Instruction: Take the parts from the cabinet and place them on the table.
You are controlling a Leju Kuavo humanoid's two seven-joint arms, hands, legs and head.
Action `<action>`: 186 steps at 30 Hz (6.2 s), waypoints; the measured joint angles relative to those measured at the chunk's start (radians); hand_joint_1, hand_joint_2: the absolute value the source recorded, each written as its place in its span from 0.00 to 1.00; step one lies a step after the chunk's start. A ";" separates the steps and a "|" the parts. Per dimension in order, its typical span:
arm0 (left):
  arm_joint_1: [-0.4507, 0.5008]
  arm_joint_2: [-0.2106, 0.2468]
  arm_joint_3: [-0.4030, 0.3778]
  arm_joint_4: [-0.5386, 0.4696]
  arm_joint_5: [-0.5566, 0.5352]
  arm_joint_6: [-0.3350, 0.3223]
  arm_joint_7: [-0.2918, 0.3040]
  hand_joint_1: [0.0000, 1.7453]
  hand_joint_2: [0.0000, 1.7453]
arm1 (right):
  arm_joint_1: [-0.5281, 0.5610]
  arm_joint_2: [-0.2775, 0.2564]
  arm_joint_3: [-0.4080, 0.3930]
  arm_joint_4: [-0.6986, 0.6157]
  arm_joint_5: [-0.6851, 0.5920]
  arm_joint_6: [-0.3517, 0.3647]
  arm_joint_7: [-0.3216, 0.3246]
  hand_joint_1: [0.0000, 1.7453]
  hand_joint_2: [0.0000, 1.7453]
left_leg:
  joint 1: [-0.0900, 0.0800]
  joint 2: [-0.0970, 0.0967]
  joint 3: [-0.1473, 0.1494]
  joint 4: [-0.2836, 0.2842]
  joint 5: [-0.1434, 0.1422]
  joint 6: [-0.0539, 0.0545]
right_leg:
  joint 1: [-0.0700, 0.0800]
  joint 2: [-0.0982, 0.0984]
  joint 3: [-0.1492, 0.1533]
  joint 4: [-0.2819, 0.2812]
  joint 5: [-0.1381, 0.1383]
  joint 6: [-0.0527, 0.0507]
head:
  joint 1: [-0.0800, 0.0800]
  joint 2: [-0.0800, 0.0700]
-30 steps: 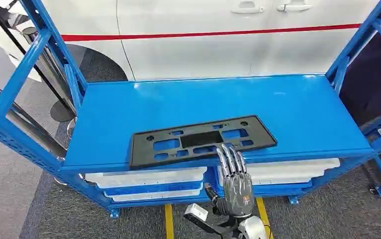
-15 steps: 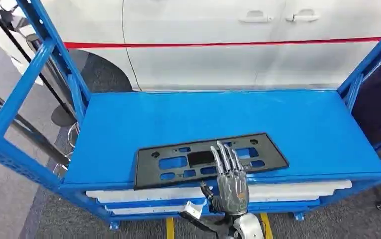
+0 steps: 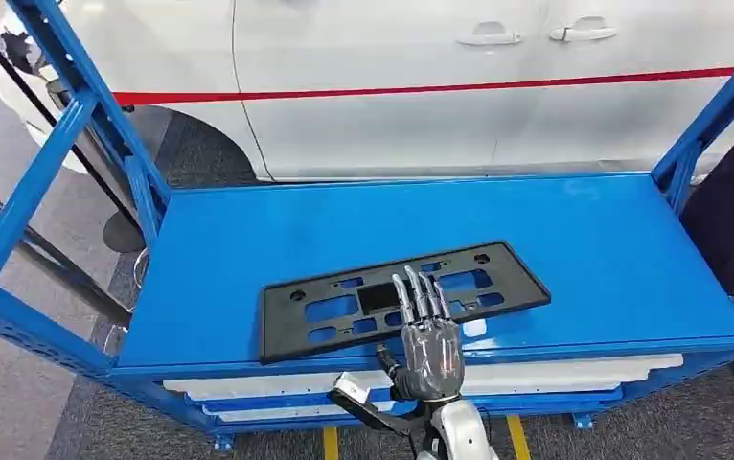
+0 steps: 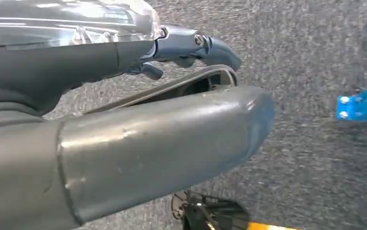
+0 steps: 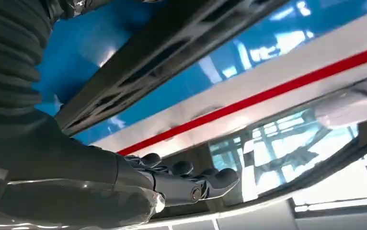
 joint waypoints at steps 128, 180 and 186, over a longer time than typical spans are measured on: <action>0.020 0.085 0.041 -0.084 0.000 -0.080 0.090 0.00 0.00 | 0.083 -0.214 0.190 -0.588 -1.330 0.345 -0.457 1.00 1.00 | 0.011 0.008 0.001 -0.032 0.043 0.032 | -0.007 -0.003 -0.036 0.131 -0.118 0.027 | 0.002 0.000; 0.015 0.063 0.028 -0.085 -0.002 -0.097 0.109 0.00 0.00 | 0.231 -0.219 0.198 -0.654 -1.315 0.486 -0.568 1.00 1.00 | 0.009 0.013 -0.137 0.251 -0.138 -0.034 | -0.005 -0.012 0.036 -0.032 -0.008 -0.035 | 0.001 0.000; 0.007 0.065 0.027 -0.085 -0.002 -0.098 0.108 0.00 0.00 | 0.241 -0.220 0.195 -0.657 -1.320 0.479 -0.569 1.00 1.00 | -0.010 0.011 0.132 -0.057 -0.060 0.007 | -0.002 -0.018 -0.063 -0.011 0.087 -0.001 | 0.001 0.000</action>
